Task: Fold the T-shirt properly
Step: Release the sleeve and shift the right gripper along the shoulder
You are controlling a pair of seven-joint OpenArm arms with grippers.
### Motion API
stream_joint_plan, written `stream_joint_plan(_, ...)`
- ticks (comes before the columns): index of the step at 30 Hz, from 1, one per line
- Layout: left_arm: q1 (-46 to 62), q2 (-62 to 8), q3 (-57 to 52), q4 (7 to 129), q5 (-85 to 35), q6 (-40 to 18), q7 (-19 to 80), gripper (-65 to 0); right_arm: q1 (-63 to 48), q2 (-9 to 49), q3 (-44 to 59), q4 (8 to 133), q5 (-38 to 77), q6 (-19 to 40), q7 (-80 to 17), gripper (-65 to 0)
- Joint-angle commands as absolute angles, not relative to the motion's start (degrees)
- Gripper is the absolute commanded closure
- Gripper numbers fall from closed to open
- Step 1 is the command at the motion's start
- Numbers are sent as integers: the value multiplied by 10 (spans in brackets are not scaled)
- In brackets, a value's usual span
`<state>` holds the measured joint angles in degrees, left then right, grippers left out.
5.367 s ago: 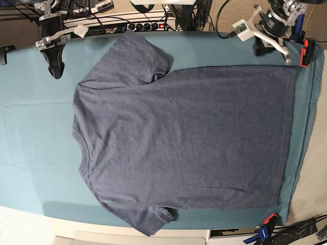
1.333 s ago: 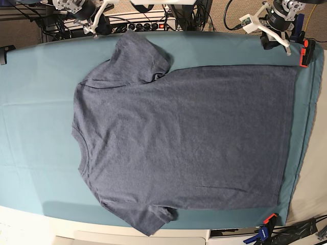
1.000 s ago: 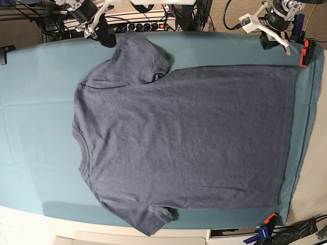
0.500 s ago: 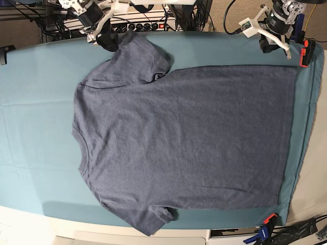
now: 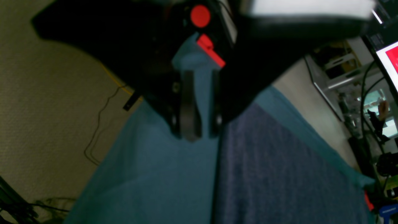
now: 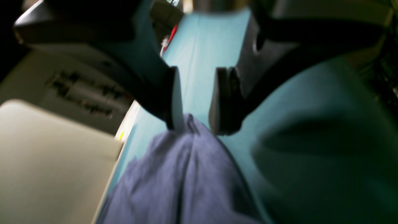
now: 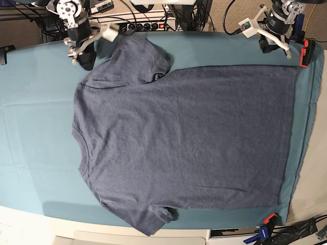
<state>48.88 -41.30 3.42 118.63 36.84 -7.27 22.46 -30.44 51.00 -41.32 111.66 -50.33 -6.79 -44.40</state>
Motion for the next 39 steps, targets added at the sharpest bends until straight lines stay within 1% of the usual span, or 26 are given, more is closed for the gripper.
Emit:
stream_joint_plan(1,494,-419,32,1195,373,-64,223,-102,-304,510,-400,1124,-496,-64,-448,-181)
stream_joint_plan(4,494,-419,32,1195,373,-64,225,-102,-298,490,-373,1112,-464,-43,-452,-181)
stream_joint_plan(9,494,-418,32,1195,372,-64,227,-102,-260,462,-368,1050,-459,-44,-505,-181)
stream_joint_plan(12,494,-416,32,1195,372,-64,227,-102,-241,454,-369,1011,-459,-43,-516,-181)
stream_joint_plan(15,494,-411,32,1195,372,-64,227,-102,-234,452,-369,990,-459,-28,-503,-181)
stream_joint_plan(20,494,-409,32,1195,373,-64,227,-102,-233,453,-383,989,-459,2,-463,-181)
stream_joint_plan(24,494,-409,32,1195,373,-64,227,-102,-223,453,-422,989,-459,21,-434,-181)
stream_joint_plan(28,494,-409,32,1195,373,-64,227,-102,-200,452,-485,989,-461,36,-408,-181)
stream_joint_plan(34,494,-409,32,1195,373,-64,227,-102,-170,452,-582,989,-463,37,-404,-181)
stream_joint_plan(39,493,-409,32,1195,373,-64,227,-102,-170,452,-633,989,-493,37,-405,-181)
